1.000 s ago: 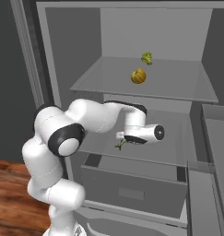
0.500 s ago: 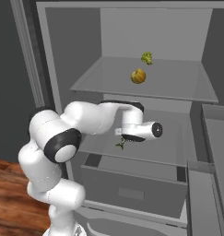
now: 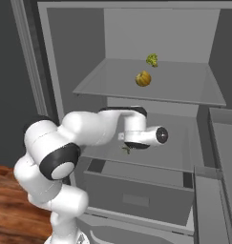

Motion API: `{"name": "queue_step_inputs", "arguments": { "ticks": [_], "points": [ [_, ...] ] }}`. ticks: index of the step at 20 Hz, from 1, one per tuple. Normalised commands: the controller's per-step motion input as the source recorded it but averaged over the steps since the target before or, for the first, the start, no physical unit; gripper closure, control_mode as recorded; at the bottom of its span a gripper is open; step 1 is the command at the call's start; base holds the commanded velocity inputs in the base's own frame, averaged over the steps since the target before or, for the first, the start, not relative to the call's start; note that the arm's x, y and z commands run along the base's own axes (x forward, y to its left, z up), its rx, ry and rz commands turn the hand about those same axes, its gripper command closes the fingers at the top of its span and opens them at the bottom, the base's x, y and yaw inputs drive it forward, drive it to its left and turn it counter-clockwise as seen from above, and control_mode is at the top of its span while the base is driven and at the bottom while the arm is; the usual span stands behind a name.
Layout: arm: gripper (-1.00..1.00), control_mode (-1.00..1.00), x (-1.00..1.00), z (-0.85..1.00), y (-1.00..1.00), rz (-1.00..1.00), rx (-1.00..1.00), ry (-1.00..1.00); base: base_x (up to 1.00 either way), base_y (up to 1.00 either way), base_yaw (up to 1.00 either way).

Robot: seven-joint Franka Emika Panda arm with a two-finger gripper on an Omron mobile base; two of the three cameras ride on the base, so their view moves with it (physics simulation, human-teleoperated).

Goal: Transport the fish and squash to the fridge. Place the fish on the rack containing meat and place the squash on the rack containing the vegetable, ensuring meats and vegetables are on different racks.

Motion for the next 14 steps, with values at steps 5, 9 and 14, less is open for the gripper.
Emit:
{"name": "queue_step_inputs", "arguments": {
  "ticks": [5,9,14],
  "points": [
    [-1.0,-1.0,-0.41,-0.12,0.11,-0.04,-0.03,0.04,0.0,0.0,0.0],
    [-1.0,-1.0,-0.59,0.61,0.09,-0.02,0.0,-0.07,0.0,0.0,0.0],
    [-1.0,-1.0,-0.72,0.84,0.21,-0.02,0.0,-0.01,0.0,0.0,0.0]
  ]
}}
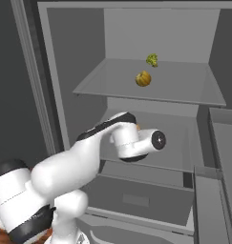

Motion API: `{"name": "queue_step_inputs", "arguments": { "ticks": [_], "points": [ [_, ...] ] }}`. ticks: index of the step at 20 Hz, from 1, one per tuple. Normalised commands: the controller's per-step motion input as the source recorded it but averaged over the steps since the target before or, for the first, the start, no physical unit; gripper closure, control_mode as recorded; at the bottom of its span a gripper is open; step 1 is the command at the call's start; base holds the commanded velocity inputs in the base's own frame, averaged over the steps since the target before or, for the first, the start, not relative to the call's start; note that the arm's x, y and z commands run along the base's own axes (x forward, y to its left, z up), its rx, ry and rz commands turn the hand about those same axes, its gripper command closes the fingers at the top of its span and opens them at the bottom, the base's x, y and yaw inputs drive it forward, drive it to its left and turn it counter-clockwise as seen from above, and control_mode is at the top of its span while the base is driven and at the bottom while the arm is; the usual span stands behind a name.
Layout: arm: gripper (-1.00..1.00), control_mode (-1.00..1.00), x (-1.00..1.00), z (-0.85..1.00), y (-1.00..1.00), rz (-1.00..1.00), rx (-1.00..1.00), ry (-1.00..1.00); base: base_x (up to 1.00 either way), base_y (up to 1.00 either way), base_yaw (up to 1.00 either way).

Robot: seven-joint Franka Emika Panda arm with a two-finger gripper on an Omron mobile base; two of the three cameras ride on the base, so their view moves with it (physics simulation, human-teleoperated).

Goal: Transport the fish and squash to the fridge. Place the fish on the rack containing meat and place the squash on the rack containing the vegetable, ensuring meats and vegetables are on different racks.

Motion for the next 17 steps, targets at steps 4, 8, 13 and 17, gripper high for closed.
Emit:
{"name": "queue_step_inputs", "arguments": {
  "ticks": [4,8,13,17],
  "points": [
    [-1.0,-1.0,-0.71,0.84,0.3,-0.02,0.0,0.0,0.0,0.0,0.0],
    [-1.0,-1.0,-0.72,0.67,0.37,-0.03,0.0,0.05,0.0,0.0,0.0],
    [-1.0,-1.0,-0.92,0.57,0.21,-0.02,0.0,0.04,0.0,0.0,0.0],
    [-1.0,-1.0,-0.96,0.69,0.15,-0.03,-0.01,0.07,0.0,0.0,0.0]
  ]
}}
